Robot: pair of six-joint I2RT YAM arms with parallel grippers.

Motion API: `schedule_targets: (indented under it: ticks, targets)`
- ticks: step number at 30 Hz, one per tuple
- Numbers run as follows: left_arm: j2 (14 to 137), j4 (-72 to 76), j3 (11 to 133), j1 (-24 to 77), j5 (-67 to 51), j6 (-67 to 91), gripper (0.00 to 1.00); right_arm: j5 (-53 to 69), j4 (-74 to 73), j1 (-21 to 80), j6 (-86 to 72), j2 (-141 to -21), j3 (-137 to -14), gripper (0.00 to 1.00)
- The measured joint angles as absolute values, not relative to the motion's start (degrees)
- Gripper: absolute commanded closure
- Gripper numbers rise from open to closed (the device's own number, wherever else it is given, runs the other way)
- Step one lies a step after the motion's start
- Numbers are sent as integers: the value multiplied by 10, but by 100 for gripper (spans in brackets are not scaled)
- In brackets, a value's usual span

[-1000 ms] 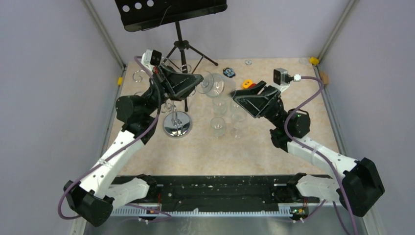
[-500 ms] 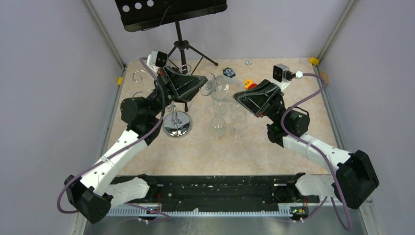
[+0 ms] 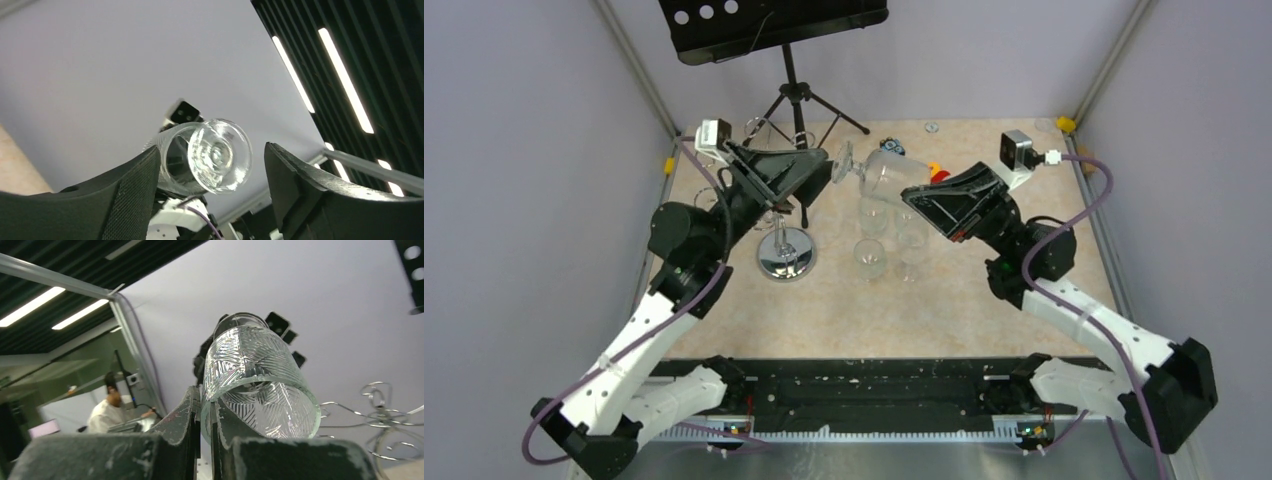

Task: Take the wine glass off the wine glass rack

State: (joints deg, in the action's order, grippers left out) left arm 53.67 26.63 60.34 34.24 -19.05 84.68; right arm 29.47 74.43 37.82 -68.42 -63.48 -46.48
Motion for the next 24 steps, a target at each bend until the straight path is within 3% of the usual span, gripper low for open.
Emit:
schedule_targets:
  ticks: [10, 16, 24]
  targets:
    - [485, -20, 692, 342, -51, 628, 14, 121, 226, 378, -391, -479, -541, 100]
    - [529, -115, 752, 342, -44, 520, 18, -26, -96, 378, -245, -472, -641, 100]
    - [526, -208, 769, 342, 12, 434, 17, -197, -335, 378, -148, -498, -658, 100]
